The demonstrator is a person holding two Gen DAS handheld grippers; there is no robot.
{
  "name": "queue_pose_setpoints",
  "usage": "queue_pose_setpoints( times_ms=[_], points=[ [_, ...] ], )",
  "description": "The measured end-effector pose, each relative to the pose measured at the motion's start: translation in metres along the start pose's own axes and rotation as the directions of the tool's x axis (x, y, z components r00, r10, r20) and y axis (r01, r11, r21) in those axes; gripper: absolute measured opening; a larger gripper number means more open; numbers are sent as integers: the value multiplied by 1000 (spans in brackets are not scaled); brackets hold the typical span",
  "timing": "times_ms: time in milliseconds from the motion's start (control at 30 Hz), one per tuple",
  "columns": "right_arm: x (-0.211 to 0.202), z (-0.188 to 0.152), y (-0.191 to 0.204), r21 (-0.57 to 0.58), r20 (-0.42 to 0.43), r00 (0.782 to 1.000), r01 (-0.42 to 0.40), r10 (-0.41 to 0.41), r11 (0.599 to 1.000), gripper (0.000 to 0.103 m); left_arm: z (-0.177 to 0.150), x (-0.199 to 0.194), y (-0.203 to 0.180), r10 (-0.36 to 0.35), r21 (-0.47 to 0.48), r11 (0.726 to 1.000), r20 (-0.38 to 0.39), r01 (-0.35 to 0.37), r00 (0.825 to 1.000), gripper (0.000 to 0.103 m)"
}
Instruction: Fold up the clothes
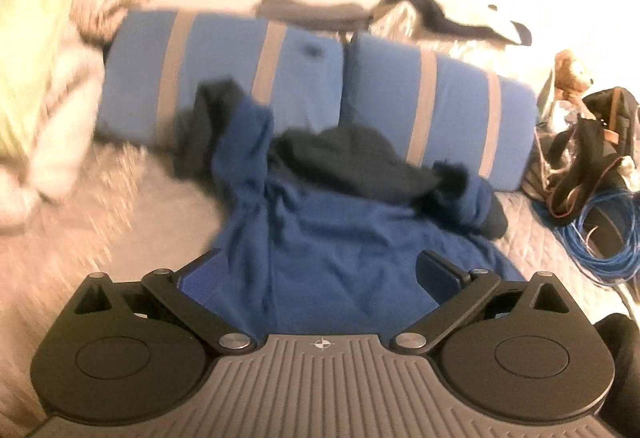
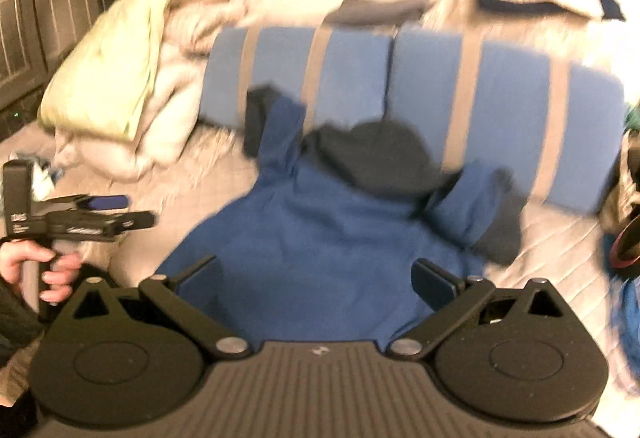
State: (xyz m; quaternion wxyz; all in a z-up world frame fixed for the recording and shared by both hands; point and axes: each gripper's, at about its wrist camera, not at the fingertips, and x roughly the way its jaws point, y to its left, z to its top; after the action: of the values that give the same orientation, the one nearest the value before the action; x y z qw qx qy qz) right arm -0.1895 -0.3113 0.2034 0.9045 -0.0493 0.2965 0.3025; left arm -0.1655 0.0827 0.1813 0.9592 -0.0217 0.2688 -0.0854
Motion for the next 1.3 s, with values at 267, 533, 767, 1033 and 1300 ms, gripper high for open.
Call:
queue_pose_setpoints(
  times_ms=[267,533,767,1033,1300],
  points=[
    [-51,57,-50,-12,55,991,127,-126,992,103,79,-41,12,34,74,997,79,-40,996,103],
    [-58,103,-107,41,116,965,232,-235,972,103,143,-36,20,81,29,996,185,-88,979,103],
    [23,95,-151,112,122,958,247,-260,963,103,128,65,13,207,-90,977,161,-195,965,103],
    [143,65,-166,103,50,962,263,-269,959,102,71,177,-8,124,-200,973,33,-115,992,103],
    [230,57,-169,43,10,963,267,-268,963,101,31,231,-30,110,-174,979,3,-108,994,103]
  ],
)
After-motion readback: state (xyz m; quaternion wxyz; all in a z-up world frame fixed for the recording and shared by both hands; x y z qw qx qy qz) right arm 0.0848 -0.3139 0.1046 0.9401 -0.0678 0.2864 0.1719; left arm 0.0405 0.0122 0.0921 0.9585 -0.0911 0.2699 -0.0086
